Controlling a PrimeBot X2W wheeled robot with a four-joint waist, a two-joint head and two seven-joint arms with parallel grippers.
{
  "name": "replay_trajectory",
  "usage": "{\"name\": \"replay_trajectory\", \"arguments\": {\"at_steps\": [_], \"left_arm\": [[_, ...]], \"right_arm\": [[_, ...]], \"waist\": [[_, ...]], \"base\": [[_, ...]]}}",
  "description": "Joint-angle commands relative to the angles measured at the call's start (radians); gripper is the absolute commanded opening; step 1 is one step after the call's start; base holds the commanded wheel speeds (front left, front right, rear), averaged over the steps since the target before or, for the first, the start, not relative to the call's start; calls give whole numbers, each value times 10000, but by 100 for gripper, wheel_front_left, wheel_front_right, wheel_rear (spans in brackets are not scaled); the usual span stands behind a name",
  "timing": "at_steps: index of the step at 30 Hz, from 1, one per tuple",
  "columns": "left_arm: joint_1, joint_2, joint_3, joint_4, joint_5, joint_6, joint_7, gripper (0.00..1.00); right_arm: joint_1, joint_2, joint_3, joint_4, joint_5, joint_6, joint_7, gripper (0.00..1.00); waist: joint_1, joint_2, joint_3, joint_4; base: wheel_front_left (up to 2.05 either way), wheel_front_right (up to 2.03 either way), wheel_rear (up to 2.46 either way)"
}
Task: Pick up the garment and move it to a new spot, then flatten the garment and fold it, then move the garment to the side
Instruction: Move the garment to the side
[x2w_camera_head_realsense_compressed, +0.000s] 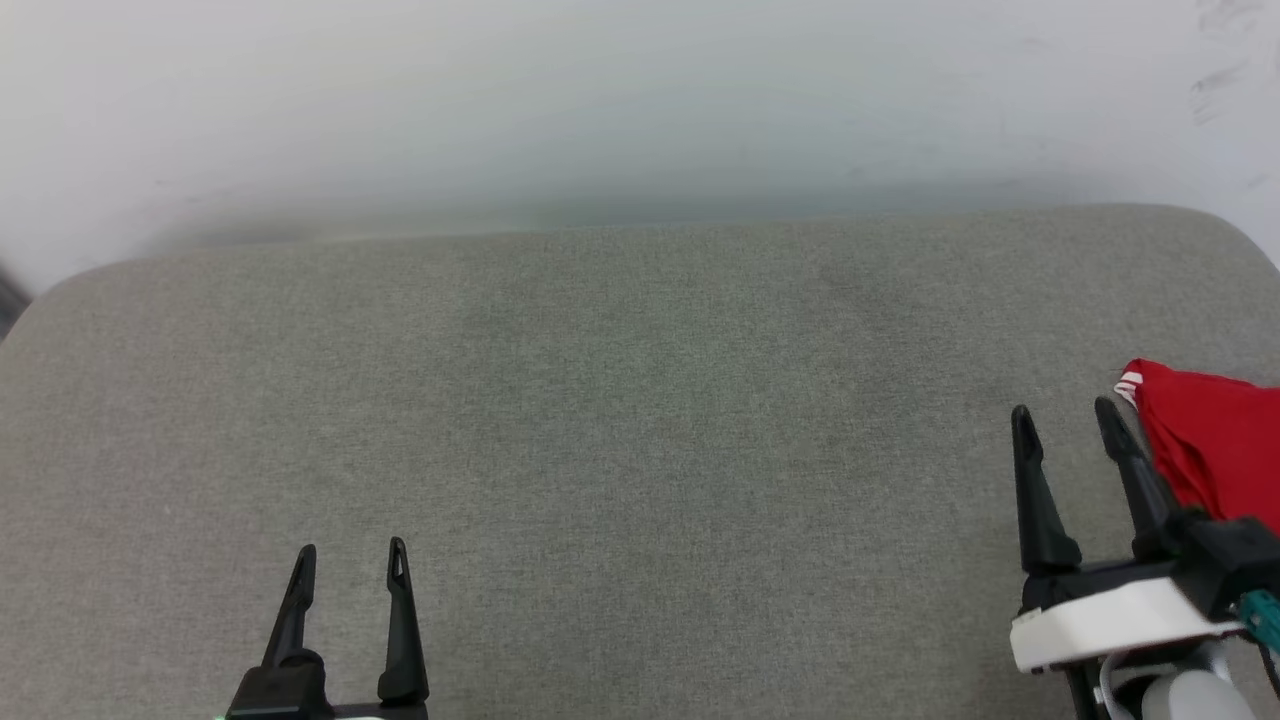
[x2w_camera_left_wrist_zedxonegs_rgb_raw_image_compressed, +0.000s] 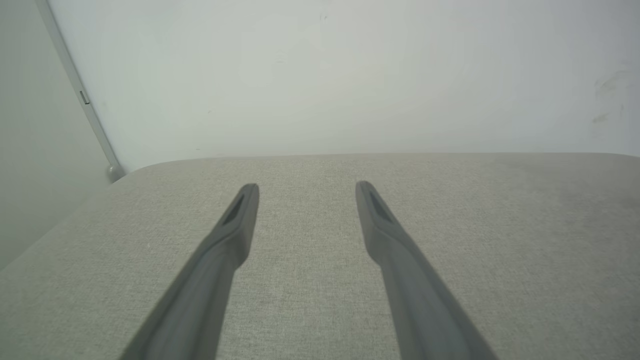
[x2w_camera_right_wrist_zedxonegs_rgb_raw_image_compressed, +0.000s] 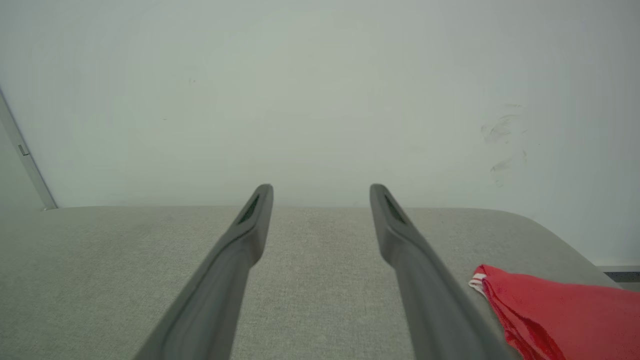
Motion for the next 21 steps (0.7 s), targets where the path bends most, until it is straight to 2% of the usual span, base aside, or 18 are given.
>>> {"name": "replay_trajectory", "arguments": {"at_steps": [1, 13, 21], "left_arm": [[162, -15, 51, 51, -36, -67, -22, 100], [456, -26, 154, 239, 1, -257, -22, 100], [579, -31, 226, 413, 72, -327, -22, 100]], "right_arm": [[591, 143, -42, -280, 29, -10, -19, 100], [2293, 337, -62, -1247, 408, -10, -18, 100], [2707, 337, -108, -1394, 710, -10, -18, 100]], "waist": [[1, 0, -177, 48], [1, 0, -553, 121], [1, 0, -656, 141]], "base": [[0, 0, 0], [0, 0, 0], [0, 0, 0]]}}
